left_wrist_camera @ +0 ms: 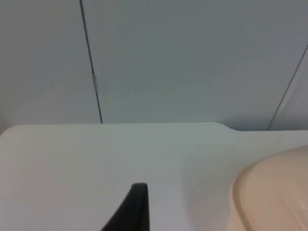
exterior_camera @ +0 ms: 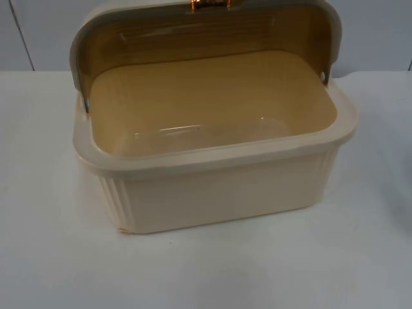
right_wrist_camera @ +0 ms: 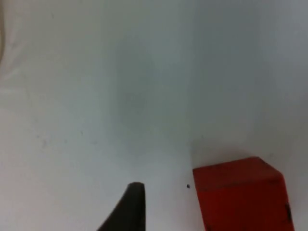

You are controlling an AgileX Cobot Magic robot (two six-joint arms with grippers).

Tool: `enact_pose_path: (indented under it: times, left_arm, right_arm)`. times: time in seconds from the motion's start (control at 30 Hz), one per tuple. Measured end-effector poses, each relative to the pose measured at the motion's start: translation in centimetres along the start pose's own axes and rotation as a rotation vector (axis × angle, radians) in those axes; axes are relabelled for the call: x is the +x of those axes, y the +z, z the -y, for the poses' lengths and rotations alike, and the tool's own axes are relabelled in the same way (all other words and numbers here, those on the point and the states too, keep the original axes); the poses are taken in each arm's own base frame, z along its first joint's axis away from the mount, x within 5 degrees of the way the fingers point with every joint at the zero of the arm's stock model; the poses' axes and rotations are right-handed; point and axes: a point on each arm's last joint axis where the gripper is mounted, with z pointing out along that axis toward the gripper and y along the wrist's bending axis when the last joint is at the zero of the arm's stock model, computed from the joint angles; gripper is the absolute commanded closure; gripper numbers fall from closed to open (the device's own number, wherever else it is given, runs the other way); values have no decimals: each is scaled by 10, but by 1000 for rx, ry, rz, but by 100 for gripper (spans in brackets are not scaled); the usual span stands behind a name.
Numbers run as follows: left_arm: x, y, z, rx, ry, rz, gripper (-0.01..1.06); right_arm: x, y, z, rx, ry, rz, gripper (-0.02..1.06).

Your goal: Open the box lid with the left hand, place the block into the box with the right hand, then close the box lid with the left hand.

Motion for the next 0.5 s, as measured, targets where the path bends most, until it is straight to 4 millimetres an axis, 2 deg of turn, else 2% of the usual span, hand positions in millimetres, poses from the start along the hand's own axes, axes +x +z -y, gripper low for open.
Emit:
enact_pose_path:
  times: [0.23,0.43,0.5]
  left_arm:
    - [0,0,-1,-6,12,-3,0]
    - [0,0,-1,-8,17,-3,0]
    - [0,0,-1,-9,19,-4,0]
  right_arm:
    - [3,20,0,4,-10,-64,13]
    - [10,37,1,7,-11,-133,14]
    - [15,42,1,8,-15,-160,17]
